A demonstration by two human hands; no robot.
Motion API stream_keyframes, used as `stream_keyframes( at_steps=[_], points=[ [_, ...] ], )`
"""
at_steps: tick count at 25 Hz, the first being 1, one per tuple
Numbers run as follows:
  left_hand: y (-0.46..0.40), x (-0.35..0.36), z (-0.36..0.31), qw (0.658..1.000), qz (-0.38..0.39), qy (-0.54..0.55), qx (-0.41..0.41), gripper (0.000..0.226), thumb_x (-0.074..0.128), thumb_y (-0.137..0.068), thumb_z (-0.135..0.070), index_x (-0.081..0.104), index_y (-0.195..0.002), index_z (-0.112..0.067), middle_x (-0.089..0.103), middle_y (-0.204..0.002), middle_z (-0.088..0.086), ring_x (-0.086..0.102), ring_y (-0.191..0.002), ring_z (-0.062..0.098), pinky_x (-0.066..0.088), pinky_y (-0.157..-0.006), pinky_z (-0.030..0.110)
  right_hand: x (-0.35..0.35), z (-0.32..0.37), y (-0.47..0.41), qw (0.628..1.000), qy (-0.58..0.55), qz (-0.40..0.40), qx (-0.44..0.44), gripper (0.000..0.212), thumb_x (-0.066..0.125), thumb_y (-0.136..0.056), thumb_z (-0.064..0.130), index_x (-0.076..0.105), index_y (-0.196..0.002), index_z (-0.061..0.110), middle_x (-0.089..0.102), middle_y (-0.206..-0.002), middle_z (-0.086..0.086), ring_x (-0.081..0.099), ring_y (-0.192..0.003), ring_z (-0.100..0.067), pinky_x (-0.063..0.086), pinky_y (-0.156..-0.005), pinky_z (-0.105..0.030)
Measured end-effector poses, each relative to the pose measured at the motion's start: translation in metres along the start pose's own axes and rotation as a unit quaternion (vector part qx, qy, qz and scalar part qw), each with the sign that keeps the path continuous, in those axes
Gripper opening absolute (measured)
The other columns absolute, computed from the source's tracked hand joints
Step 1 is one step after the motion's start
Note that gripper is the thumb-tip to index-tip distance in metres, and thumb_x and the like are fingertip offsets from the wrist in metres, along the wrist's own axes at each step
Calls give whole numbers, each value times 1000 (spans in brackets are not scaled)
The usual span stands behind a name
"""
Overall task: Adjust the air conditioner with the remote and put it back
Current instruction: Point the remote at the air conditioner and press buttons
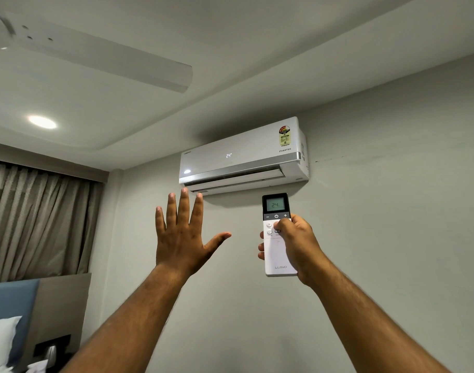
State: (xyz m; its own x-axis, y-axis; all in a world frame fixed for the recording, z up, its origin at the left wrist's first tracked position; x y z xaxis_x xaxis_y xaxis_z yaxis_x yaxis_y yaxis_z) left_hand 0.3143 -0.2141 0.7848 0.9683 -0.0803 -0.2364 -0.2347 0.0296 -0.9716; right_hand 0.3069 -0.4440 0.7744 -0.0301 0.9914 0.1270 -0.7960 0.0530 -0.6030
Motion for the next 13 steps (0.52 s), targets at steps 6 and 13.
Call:
stream_keyframes(
  at_steps=[6, 13],
  points=[
    [-1, 0, -4, 1000, -3, -1, 5, 102, 7, -71, -88, 0, -148, -22, 0, -159, 12, -6, -146, 34, -1, -116, 57, -2, -1, 0, 1000, -1, -4, -1, 21, 46, -95, 17, 52, -114, 9, 69, -95, -23, 70, -66, -34, 62, -67, -50],
    [0, 0, -3, 1000, -4, -1, 2, 102, 8, -71, -87, 0, -148, -21, 2, -160, 14, -4, -146, 35, 1, -116, 57, -3, 1, 1, 1000, 3, -4, -3, 21, 46, -96, 17, 52, -115, 10, 69, -95, -22, 70, -66, -31, 62, -61, -43]
  ],
)
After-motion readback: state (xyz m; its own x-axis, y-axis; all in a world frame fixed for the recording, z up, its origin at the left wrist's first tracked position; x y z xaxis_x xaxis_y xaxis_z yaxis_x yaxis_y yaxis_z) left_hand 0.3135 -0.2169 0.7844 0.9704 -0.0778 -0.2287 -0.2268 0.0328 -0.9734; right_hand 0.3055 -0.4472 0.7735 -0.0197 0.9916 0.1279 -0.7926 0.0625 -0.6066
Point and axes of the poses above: each hand's wrist, its own y-axis away from the middle knuckle, its own x-axis out of the palm, z = x × y, the point moved 4 cm from there along -y, towards the middle knuckle
